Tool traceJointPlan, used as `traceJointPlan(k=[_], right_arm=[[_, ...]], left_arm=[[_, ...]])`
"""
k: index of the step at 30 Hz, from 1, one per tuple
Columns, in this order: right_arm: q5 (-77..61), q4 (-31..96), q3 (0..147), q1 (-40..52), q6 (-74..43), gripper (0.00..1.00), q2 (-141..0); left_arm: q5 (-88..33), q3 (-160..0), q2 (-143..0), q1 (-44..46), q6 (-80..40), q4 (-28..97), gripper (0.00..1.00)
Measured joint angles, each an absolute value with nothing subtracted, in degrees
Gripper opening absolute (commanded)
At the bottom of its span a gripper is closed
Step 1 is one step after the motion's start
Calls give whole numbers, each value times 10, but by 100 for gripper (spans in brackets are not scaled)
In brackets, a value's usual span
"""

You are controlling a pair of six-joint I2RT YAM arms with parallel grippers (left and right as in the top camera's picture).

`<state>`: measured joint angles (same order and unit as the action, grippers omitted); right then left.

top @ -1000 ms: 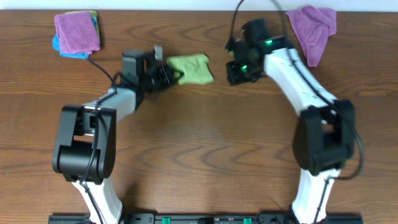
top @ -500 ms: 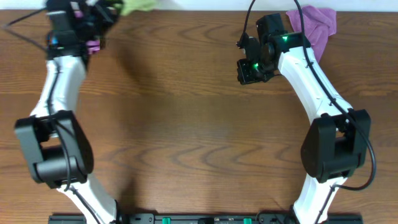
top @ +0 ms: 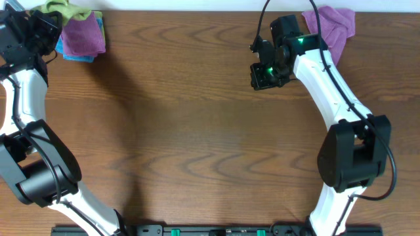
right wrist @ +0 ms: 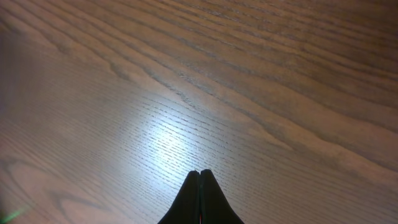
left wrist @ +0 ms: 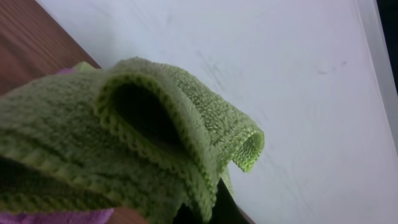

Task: Fold the cloth
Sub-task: 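Carry the cloth with the left gripper onto the top-left cloth stack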

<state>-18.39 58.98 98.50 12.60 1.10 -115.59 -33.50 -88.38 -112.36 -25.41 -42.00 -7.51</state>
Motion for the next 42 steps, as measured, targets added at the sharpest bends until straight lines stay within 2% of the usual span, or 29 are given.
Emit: traceJointPlan(k=[9, 24, 25, 26, 27, 28, 29, 42], right_arm=[[-184, 596, 985, 131, 11, 1, -1156], [-184, 602, 985, 143, 0, 1, -1156], [-184, 602, 985, 145, 0, 1, -1156], [-184, 602, 985, 146, -1, 1, -1156], [-184, 602, 985, 148, -2, 1, -1156], [-184, 602, 985, 148, -3, 1, -1156], [-184, 602, 985, 149, -4, 1, -1156], [-184, 604, 985, 171, -4, 1, -1156]], left_arm=[[-329, -885, -1178, -254, -451, -171, 6], [-345, -885, -1269, -255, -465, -124, 6], [-345, -885, -1269, -255, -465, -116, 11], [-345, -885, -1269, -256, -465, -104, 38], [-344, -885, -1269, -258, -464, -93, 69], [-345, -885, -1269, -259, -465, -84, 91], [-345, -885, -1269, -262, -465, -78, 95], [-390, -885, -1269, -313, -462, -76, 95]])
